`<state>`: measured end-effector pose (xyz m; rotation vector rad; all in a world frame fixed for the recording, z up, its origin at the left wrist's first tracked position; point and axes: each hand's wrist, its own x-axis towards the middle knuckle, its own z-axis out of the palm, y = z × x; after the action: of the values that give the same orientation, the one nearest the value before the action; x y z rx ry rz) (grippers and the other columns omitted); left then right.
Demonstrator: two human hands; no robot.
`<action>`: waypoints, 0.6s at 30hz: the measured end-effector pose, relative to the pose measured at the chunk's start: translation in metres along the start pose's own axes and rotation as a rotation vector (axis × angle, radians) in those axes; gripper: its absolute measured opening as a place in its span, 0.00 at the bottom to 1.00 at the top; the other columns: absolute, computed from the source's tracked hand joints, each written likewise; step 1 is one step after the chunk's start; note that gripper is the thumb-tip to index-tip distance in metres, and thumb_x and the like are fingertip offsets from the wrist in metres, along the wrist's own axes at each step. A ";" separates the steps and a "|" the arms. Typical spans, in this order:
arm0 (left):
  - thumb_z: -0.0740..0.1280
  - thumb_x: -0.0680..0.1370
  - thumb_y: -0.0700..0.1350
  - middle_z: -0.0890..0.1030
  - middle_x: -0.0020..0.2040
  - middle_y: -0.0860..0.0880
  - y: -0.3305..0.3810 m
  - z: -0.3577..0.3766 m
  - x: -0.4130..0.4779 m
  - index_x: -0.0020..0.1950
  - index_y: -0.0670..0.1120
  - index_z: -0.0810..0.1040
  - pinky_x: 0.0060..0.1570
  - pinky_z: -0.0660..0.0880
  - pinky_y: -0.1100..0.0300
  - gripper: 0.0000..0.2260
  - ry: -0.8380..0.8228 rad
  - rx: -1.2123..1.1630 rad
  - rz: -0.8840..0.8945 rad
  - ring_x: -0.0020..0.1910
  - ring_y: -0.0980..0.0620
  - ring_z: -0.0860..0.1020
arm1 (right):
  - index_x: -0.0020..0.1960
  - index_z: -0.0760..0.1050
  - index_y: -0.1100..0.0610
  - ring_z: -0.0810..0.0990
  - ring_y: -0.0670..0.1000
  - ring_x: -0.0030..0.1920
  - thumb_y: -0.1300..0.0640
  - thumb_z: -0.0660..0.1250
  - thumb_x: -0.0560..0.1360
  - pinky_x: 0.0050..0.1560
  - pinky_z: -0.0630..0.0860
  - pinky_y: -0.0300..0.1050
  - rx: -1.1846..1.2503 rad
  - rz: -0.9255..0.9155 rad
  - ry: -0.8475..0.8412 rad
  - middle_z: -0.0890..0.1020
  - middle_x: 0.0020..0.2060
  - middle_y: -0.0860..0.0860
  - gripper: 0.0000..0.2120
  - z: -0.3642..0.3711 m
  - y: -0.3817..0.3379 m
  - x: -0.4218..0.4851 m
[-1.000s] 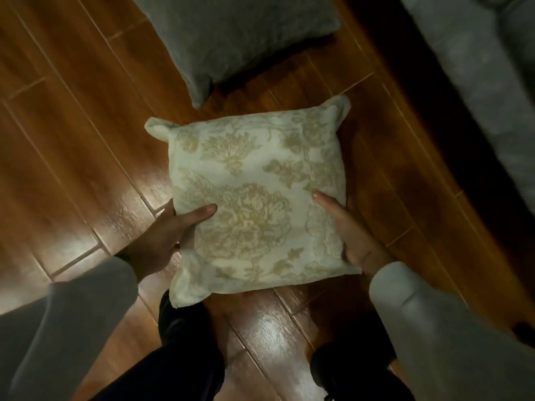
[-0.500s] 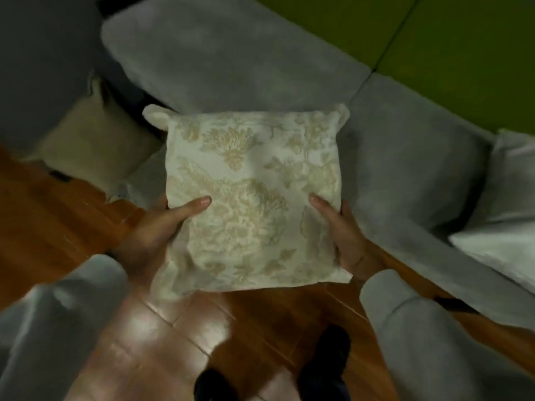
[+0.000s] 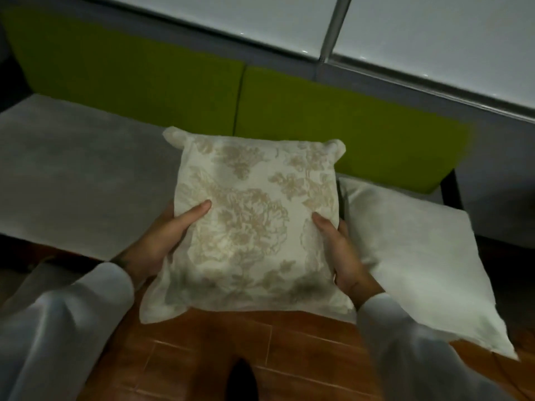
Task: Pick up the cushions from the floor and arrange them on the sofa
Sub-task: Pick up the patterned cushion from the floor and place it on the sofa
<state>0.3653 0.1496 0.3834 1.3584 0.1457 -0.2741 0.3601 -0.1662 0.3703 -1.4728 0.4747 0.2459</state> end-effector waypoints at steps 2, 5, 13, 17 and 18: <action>0.73 0.76 0.58 0.81 0.67 0.51 -0.002 0.021 0.038 0.72 0.57 0.73 0.66 0.73 0.43 0.25 -0.007 0.011 -0.016 0.65 0.47 0.80 | 0.79 0.64 0.44 0.79 0.58 0.67 0.31 0.78 0.64 0.69 0.75 0.64 -0.009 0.036 0.018 0.79 0.70 0.50 0.49 -0.021 -0.010 0.033; 0.73 0.76 0.56 0.82 0.66 0.51 -0.016 0.041 0.082 0.72 0.56 0.74 0.65 0.75 0.43 0.24 -0.055 0.045 -0.091 0.64 0.48 0.80 | 0.78 0.66 0.47 0.81 0.57 0.65 0.34 0.78 0.66 0.63 0.80 0.58 -0.019 0.084 0.066 0.80 0.69 0.52 0.46 -0.046 -0.016 0.070; 0.79 0.70 0.44 0.79 0.47 0.79 -0.064 0.047 0.111 0.60 0.64 0.70 0.40 0.76 0.75 0.27 -0.109 0.283 -0.157 0.53 0.72 0.79 | 0.83 0.57 0.51 0.68 0.64 0.76 0.33 0.72 0.73 0.75 0.67 0.67 -0.559 0.201 0.218 0.66 0.79 0.57 0.47 -0.048 -0.008 0.112; 0.77 0.54 0.74 0.70 0.66 0.69 -0.043 0.006 0.113 0.73 0.66 0.66 0.60 0.69 0.62 0.49 0.073 0.393 -0.209 0.66 0.59 0.69 | 0.80 0.63 0.52 0.65 0.62 0.76 0.43 0.72 0.75 0.76 0.65 0.65 -0.851 -0.089 0.171 0.64 0.79 0.57 0.38 0.007 -0.044 0.116; 0.75 0.55 0.74 0.72 0.63 0.72 -0.037 -0.007 0.110 0.68 0.70 0.69 0.58 0.70 0.65 0.43 0.126 0.382 -0.177 0.64 0.59 0.71 | 0.78 0.66 0.53 0.68 0.59 0.74 0.46 0.74 0.75 0.76 0.65 0.62 -0.910 -0.181 0.109 0.65 0.78 0.56 0.35 0.027 -0.052 0.118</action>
<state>0.4611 0.1378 0.3185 1.7466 0.3326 -0.3782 0.4913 -0.1592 0.3642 -2.4146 0.3163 0.2502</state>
